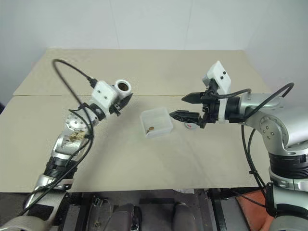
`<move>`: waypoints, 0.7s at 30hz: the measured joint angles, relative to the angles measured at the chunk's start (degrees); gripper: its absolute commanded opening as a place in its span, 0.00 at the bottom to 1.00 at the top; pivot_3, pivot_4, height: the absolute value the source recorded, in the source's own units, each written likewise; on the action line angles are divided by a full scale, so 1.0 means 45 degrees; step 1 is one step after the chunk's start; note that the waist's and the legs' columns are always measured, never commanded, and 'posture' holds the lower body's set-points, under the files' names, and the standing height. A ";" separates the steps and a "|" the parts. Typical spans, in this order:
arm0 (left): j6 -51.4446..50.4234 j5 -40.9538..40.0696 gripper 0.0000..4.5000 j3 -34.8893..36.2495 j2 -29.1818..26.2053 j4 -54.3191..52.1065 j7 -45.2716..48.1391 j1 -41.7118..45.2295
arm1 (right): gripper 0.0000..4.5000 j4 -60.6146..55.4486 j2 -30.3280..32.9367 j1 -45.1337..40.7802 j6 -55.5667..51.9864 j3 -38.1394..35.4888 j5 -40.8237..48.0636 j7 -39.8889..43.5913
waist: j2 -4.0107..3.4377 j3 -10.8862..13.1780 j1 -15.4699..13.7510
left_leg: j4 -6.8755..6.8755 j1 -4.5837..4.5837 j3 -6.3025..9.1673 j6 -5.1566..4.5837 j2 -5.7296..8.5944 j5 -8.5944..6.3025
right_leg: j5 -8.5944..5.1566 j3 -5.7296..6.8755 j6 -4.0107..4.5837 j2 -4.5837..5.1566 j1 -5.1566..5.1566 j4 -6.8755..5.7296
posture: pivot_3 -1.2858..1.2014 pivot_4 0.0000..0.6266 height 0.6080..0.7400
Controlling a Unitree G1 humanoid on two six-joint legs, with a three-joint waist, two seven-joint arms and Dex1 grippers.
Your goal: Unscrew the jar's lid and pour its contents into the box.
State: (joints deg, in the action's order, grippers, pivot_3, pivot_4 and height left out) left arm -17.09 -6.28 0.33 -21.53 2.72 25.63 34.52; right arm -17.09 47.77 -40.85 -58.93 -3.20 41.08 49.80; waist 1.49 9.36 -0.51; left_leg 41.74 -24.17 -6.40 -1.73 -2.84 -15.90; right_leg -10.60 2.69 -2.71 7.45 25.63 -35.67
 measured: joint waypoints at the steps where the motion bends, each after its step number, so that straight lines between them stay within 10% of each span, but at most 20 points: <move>1: -0.0102 -0.0165 0.51 0.0200 0.0098 0.0049 -0.0061 -0.0255 | 0.99 -0.0095 0.0000 0.0100 0.0000 0.0000 0.0011 0.0007 | 0.0000 0.0000 0.0038 | -0.0006 0.0024 -0.0001 -0.0003 0.0000 -0.0002 | 0.0000 0.0000 0.0000 0.0000 -0.0028 0.0011 | 0.52 0.24 1.00; 14: 0.4349 -0.0174 0.51 0.0981 0.1432 0.4295 -0.0688 -0.0847 | 0.99 -0.0582 -0.0003 0.0302 -0.0002 -0.0063 0.0180 -0.0369 | 0.0001 0.0000 -0.0080 | -0.0018 0.0080 0.0005 -0.0023 0.0005 -0.0016 | 0.0034 0.0028 0.0003 0.0000 -0.0141 0.0124 | 0.52 0.24 1.00; 21: 0.4306 -0.0671 0.92 0.1124 0.1685 0.4654 -0.0332 -0.0808 | 1.00 -0.0951 0.0005 0.0676 -0.0086 -0.0182 0.0451 -0.0531 | 0.0001 0.0000 -0.0039 | -0.0021 0.0077 0.0006 -0.0032 0.0004 -0.0021 | 0.0037 0.0027 -0.0002 0.0000 -0.0140 0.0126 | 0.52 0.24 1.00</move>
State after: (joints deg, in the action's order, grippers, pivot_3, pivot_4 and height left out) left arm 2.29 -9.30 5.38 -13.95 23.66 24.13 30.89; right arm -21.36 47.80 -37.81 -59.32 -4.02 43.11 47.41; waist 1.49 9.36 -0.69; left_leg 41.65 -23.83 -6.38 -1.88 -2.82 -15.99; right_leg -10.44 2.82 -2.72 7.45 25.00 -35.10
